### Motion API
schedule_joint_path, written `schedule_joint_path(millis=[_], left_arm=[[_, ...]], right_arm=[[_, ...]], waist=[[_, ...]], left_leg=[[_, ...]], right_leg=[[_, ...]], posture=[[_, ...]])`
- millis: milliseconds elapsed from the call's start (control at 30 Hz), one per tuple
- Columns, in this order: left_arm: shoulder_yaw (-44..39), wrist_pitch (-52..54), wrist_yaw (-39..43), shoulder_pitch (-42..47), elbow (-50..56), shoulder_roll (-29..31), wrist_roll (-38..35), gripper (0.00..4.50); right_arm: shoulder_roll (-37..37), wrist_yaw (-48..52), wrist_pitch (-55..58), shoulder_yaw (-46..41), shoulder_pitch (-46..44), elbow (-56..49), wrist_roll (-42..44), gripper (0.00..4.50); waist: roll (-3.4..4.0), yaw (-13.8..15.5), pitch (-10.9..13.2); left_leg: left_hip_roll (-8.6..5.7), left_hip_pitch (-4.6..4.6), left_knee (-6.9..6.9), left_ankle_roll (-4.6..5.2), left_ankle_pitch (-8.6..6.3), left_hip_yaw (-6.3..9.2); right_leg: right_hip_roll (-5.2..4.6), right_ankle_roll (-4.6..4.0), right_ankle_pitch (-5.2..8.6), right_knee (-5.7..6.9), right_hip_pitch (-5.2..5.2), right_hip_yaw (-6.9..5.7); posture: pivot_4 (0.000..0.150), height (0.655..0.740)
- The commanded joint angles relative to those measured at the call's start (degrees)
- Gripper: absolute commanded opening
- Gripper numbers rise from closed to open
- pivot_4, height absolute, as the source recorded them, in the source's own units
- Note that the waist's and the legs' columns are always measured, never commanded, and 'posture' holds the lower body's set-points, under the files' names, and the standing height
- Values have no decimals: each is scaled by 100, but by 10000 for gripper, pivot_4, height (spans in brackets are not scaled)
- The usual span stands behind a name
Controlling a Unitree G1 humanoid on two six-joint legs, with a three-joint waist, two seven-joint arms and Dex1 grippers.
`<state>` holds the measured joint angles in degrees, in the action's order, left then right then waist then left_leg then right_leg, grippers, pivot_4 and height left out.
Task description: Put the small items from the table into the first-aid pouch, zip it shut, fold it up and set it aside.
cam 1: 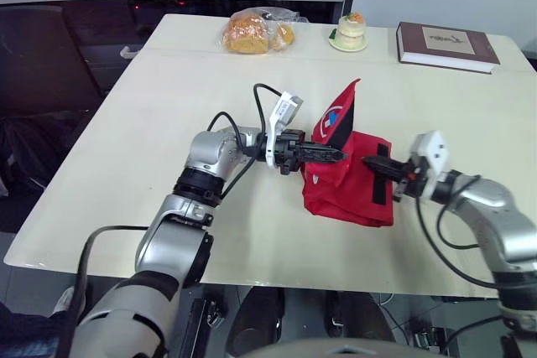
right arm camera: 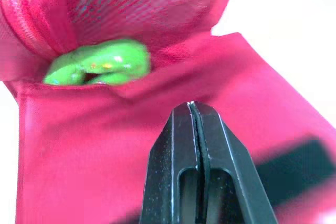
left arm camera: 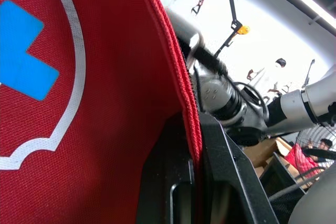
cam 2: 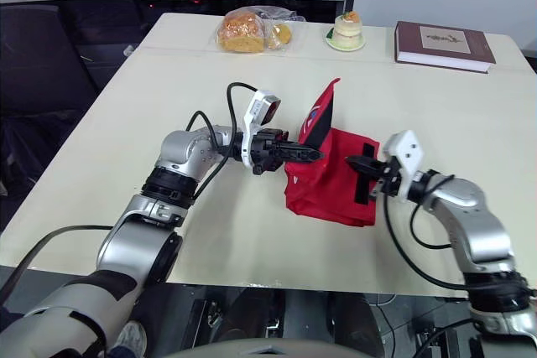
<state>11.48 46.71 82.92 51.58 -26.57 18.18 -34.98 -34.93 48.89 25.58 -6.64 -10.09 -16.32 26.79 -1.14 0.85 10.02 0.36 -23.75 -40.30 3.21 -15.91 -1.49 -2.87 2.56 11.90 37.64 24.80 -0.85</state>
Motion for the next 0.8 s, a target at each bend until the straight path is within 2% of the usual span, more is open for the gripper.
schedule_joint_path(millis=[33, 100, 200, 300, 367, 400, 433, 467, 567, 600, 633, 800], left_arm=[[3, -125, 160, 97, 28, -96, 75, 0], [38, -144, 196, 75, -10, -159, 133, 0], [110, -195, 213, 72, -117, -290, 250, 0], [189, -301, 198, 56, -181, -392, 415, 0], [247, -313, 181, 76, -285, -503, 512, 0], [262, -335, 179, 85, -337, -551, 548, 0], [278, -396, 184, 91, -412, -608, 594, 0], [277, -458, 188, 104, -482, -659, 638, 0], [241, -586, 219, 171, -681, -789, 713, 0], [230, -594, 257, 196, -729, -815, 719, 6728], [208, -586, 273, 233, -798, -847, 718, 8230], [222, -712, 362, 287, -985, -904, 814, 29768]], right_arm=[[-434, 320, 281, -1273, 681, -793, 921, 184], [-754, 728, 350, -2081, 1264, -850, 1278, 184], [-1063, 1178, 313, -2922, 1897, -695, 1543, 9032], [-1146, 1286, 249, -3260, 2164, -723, 1610, 21088], [-1166, 1298, 225, -3404, 2353, -763, 1571, 32438], [-1171, 1301, 188, -3424, 2435, -783, 1513, 36150], [-1158, 1288, 135, -3413, 2519, -811, 1433, 41752], [-1136, 1263, 95, -3394, 2561, -835, 1398, 44250], [-996, 1040, 66, -3314, 2579, -1007, 1430, 44250], [-958, 966, 64, -3291, 2580, -1062, 1446, 45000], [-931, 919, 63, -3286, 2595, -1106, 1457, 45000], [-917, 861, 52, -3373, 2722, -1192, 1467, 45000]], waist=[[2, 3, 1], [8, 24, 1], [5, -24, 3], [12, -12, -2], [13, -20, -2], [12, -10, -2], [12, -6, -1], [12, -3, -2], [12, 0, -1], [12, 0, -1], [12, 2, -1], [12, 3, -1]], left_leg=[[1, -2, 1, 1, 0, 4], [2, -3, 1, 1, 0, 8], [1, 0, 1, 2, -1, 5], [2, 8, 1, 3, -2, -2], [4, 7, 1, 3, -2, -2], [4, 6, 1, 3, -2, -2], [4, 5, 1, 3, -2, 0], [4, 4, 1, 3, -2, 0], [2, 3, 1, 3, -2, 0], [2, 3, 1, 3, -2, -1], [2, 3, 1, 3, -2, 0], [2, 2, 1, 3, -2, 1]], right_leg=[[0, 0, 0, 0, 0, -4], [3, 0, 1, 0, 0, -8], [3, 1, 1, -2, -4, -6], [4, 2, 1, -1, -6, 4], [7, 2, 1, -1, -4, 6], [7, 2, 1, -1, -4, 5], [7, 2, 2, -2, -3, 3], [7, 2, 2, -2, -3, 3], [5, 2, 1, -3, -3, 4], [5, 2, 2, -3, -3, 4], [5, 2, 2, -3, -3, 3], [5, 2, 2, -5, -3, 2]], posture=[[1500, 7289], [1500, 7289], [1500, 7289], [1500, 7289], [1500, 7289], [1500, 7289], [1500, 7289], [1500, 7289], [1500, 7289], [1500, 7289], [1500, 7289], [1500, 7289]])
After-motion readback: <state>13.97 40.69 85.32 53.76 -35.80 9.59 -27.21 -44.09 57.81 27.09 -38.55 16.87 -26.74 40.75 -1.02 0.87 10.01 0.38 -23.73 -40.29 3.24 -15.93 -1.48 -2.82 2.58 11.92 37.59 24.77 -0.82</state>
